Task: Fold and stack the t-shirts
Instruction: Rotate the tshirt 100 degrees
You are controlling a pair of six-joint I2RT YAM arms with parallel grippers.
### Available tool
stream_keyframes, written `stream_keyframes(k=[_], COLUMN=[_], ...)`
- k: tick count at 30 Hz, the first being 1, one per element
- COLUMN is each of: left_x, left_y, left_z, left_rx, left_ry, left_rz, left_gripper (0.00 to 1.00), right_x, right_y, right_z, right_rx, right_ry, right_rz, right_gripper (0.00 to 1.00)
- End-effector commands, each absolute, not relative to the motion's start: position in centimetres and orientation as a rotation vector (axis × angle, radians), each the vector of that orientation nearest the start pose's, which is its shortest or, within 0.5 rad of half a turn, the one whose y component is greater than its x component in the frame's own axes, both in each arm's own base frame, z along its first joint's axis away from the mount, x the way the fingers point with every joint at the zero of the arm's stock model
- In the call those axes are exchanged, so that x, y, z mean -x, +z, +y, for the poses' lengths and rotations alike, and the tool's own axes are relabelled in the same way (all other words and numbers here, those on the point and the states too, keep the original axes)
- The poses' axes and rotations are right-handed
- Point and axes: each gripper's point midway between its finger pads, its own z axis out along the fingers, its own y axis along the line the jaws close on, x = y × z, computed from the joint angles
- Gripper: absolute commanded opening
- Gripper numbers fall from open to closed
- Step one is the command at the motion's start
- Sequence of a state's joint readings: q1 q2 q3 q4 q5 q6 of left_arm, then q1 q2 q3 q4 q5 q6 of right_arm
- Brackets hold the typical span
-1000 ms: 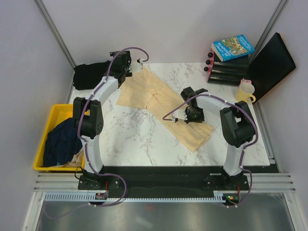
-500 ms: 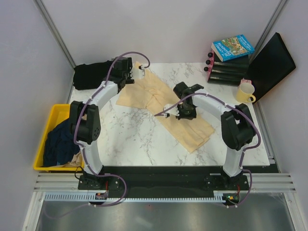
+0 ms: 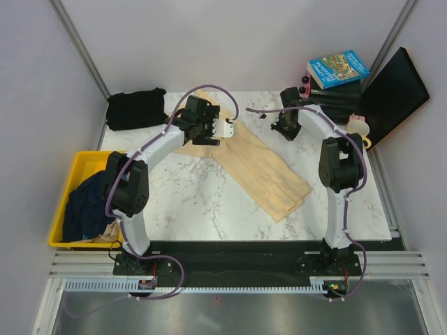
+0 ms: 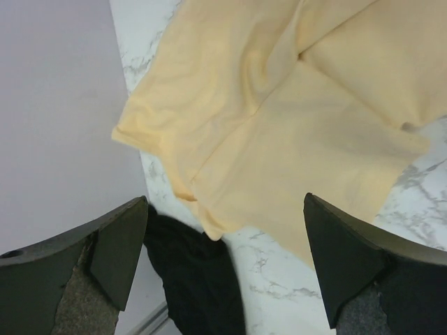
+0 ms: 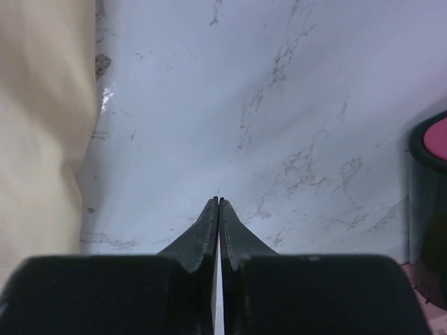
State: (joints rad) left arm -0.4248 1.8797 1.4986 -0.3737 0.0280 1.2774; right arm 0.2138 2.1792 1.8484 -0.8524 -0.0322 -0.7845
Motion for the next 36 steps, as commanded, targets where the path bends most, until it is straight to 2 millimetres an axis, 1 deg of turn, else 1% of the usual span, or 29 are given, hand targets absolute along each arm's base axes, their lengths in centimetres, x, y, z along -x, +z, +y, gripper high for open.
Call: stream_keyframes(k=[1,2,3,4,5,6,7,8,9,10,12,13,14,15,16,17,19,20,21,22,23,25,27,30,33,34,36], left_x=[-47.6,-47.5,-47.3,-47.0,-47.0,-47.2,-47.3,-47.5,-47.7,-47.7,-47.9,-47.8,-47.6,-47.4,-47.2,-46.9,-46.5,-46.3,-46.3,-46.2,-46.0,-45.3,-44.8,-43.9,-42.9,-42.5,-42.0], left_y=[15.2,15.0,14.6,13.0,12.9,12.5,11.3,11.2,11.0,10.2,10.2,10.1,9.6,9.4,9.2,8.9,8.7,8.6,8.4,8.5,8.5,8.3,8.0,6.9,5.1,4.2,3.3], left_z=[-22.3,-23.0,-23.4,-23.6,-24.1,-24.3,-24.5,-24.8,-25.1,-25.3,-25.9,-26.2,-26.5,-26.6,-26.9,-27.0,-27.3,-27.4,-27.3,-27.5,-27.6,-27.9,-28.1,-28.1,-27.4,-26.9,-26.4], left_rx=[-1.775,-1.782,-1.79,-1.823,-1.832,-1.844,-1.863,-1.869,-1.873,-1.88,-1.876,-1.877,-1.888,-1.897,-1.905,-1.916,-1.925,-1.931,-1.935,-1.937,-1.938,-1.948,-1.964,-2.006,-2.087,-2.114,-2.161], left_ry=[0.174,0.126,0.094,0.053,0.036,0.035,0.023,0.025,0.021,0.009,-0.009,-0.023,-0.037,-0.042,-0.053,-0.068,-0.089,-0.098,-0.106,-0.118,-0.126,-0.177,-0.204,-0.228,-0.217,-0.208,-0.197], left_rz=[1.505,1.491,1.495,1.521,1.511,1.505,1.517,1.511,1.508,1.521,1.518,1.515,1.518,1.516,1.514,1.517,1.508,1.507,1.51,1.508,1.508,1.505,1.505,1.509,1.52,1.541,1.545], left_gripper=[0.99,0.99,0.98,0.98,0.98,0.97,0.97,0.96,0.95,0.95,0.9,0.84,0.75,0.7,0.62,0.51,0.42,0.22,0.11,0.02,0.02,0.02,0.02,0.02,0.02,0.02,0.02], right_x=[-50.0,-50.3,-50.6,-51.2,-51.6,-52.0,-52.7,-52.9,-53.5,-53.9,-54.6,-55.1,-55.4,-55.7,-56.0,-56.3,-56.6,-56.7,-56.6,-56.7,-56.7,-56.6,-56.9,-57.4,-57.8,-58.0,-58.1], right_y=[7.8,7.7,7.6,7.9,7.8,8.0,8.7,8.8,9.4,9.6,10.2,10.3,10.4,10.7,10.6,10.8,10.7,10.6,10.3,10.1,10.1,9.5,9.6,9.9,10.3,10.4,10.8], right_z=[10.7,10.7,10.7,10.7,10.7,10.6,10.6,10.6,10.3,10.0,9.0,8.5,7.8,7.5,7.0,6.4,5.8,5.5,5.1,4.9,4.5,4.2,3.6,2.8,2.2,2.1,1.9], right_rx=[1.26,1.255,1.248,1.233,1.216,1.199,1.177,1.164,1.138,1.119,1.073,1.05,1.011,0.991,0.967,0.937,0.878,0.867,0.854,0.851,0.845,0.851,0.836,0.812,0.79,0.782,0.772], right_ry=[-0.056,-0.059,-0.065,-0.073,-0.076,-0.079,-0.084,-0.084,-0.091,-0.099,-0.116,-0.133,-0.141,-0.146,-0.156,-0.169,-0.177,-0.184,-0.205,-0.215,-0.238,-0.249,-0.267,-0.291,-0.296,-0.294,-0.289], right_rz=[2.348,2.342,2.34,2.328,2.333,2.33,2.316,2.315,2.306,2.3,2.296,2.292,2.3,2.298,2.303,2.305,2.314,2.319,2.331,2.333,2.338,2.347,2.346,2.34,2.334,2.329,2.322], right_gripper=[0.06,0.06,0.06,0.06,0.06,0.06,0.05,0.06,0.05,0.04,0.02,0.02,0.01,0.0,0.0,0.0,0.0,0.0,0.0,0.0,0.0,0.0,0.0,0.0,0.0,0.0,0.0])
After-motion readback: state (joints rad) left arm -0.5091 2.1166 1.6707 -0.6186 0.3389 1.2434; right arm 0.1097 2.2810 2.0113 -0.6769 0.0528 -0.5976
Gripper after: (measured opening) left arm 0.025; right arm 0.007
